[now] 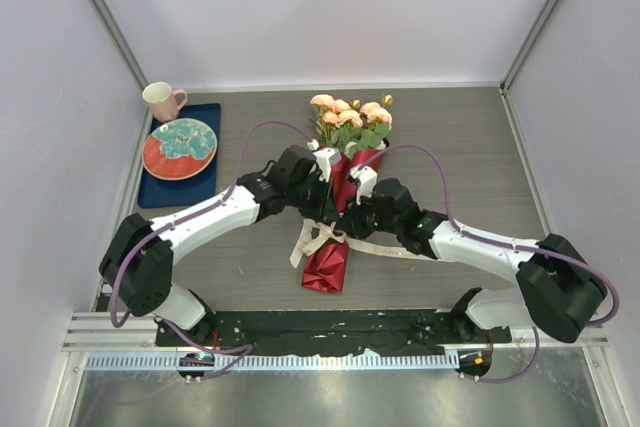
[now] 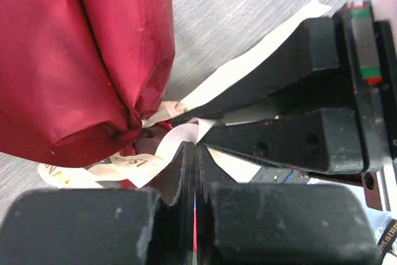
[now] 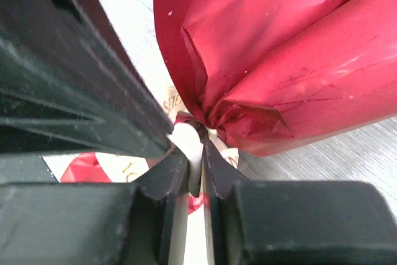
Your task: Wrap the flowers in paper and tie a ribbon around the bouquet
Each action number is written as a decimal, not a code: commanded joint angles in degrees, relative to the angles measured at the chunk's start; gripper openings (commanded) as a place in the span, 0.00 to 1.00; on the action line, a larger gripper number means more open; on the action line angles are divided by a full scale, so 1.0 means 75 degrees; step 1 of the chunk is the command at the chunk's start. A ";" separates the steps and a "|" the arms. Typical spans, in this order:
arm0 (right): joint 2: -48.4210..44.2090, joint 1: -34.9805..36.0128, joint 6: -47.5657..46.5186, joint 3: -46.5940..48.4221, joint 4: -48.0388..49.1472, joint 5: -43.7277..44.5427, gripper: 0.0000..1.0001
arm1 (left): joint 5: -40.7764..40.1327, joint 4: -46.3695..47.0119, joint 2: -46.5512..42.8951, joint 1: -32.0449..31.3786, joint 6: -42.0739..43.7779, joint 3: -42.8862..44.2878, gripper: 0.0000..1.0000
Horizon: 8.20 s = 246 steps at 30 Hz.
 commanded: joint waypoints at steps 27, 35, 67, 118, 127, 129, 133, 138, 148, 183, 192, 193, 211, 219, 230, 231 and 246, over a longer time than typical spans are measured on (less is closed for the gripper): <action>-0.0661 -0.0004 0.2302 -0.0061 0.0627 0.0184 0.50 | -0.0139 0.0102 0.0196 0.0220 -0.1005 -0.0409 0.02; -0.0298 -0.0004 0.2843 -0.0062 0.0653 0.0639 0.54 | -0.0138 0.0349 0.0315 0.0220 -0.1122 -0.0574 0.02; 0.0066 0.0125 0.1073 0.0453 -0.0015 0.0547 0.45 | -0.0736 -0.0541 -0.2707 0.0911 -0.2270 -0.2564 0.53; -0.0215 0.0149 0.1834 0.0958 -0.0426 0.1062 0.00 | -0.0958 0.2023 -0.3681 0.0817 -0.2763 -0.5167 0.53; -0.0262 0.0125 0.1905 0.0887 -0.0356 0.1039 0.00 | -0.0012 0.3219 -0.2921 0.0806 -0.3569 -0.5156 0.60; -0.0274 0.0125 0.1904 0.0876 -0.0356 0.1039 0.00 | 0.0189 0.3663 -0.2582 0.0806 -0.3910 -0.5284 0.61; -0.0309 0.0125 0.1916 0.0864 -0.0345 0.0992 0.00 | 0.0203 0.4754 -0.2253 0.0806 -0.4310 -0.5636 0.61; -0.0345 0.0125 0.1939 0.0829 -0.0321 0.0980 0.00 | -0.0149 0.4673 -0.2146 0.0806 -0.4111 -0.5496 0.58; -0.0368 0.0125 0.1975 0.0712 -0.0251 0.0898 0.00 | -0.0794 0.4358 -0.2287 0.0806 -0.4076 -0.5519 0.35; -0.0286 0.0125 0.2489 0.0607 -0.0204 0.1751 0.00 | -0.2072 0.1466 -0.3294 0.0817 -0.3091 -0.4570 0.03; -0.0310 0.0079 0.3802 -0.0026 0.0007 0.3370 0.00 | -0.1486 0.0022 -0.4055 0.0806 -0.3548 -0.4523 0.00; -0.0298 0.0067 0.3861 -0.0050 0.0019 0.3441 0.00 | -0.1544 -0.0072 -0.4207 0.0806 -0.3595 -0.4523 0.00; -0.0240 -0.0414 0.3792 -0.0414 0.0300 0.2809 0.00 | -0.1978 -0.0834 -0.3564 0.1016 -0.2763 -0.3645 0.13; -0.0134 -0.0484 0.3498 -0.0214 0.0359 0.2212 0.00 | -0.2189 -0.1303 -0.4548 0.1414 -0.3547 -0.4170 0.91; -0.0403 -0.0718 0.3849 -0.0553 0.0184 0.2772 0.00 | -0.1545 -0.0732 -0.3939 0.2106 -0.3490 -0.4452 0.94; -0.0496 -0.0753 0.3873 -0.0600 0.0148 0.2820 0.00 | -0.1475 -0.0613 -0.3986 0.2106 -0.3490 -0.4545 0.94; -0.0427 -0.1328 0.3791 -0.0800 0.0475 0.2013 0.00 | 0.0129 0.2480 -0.3378 0.2599 -0.4028 -0.5390 1.00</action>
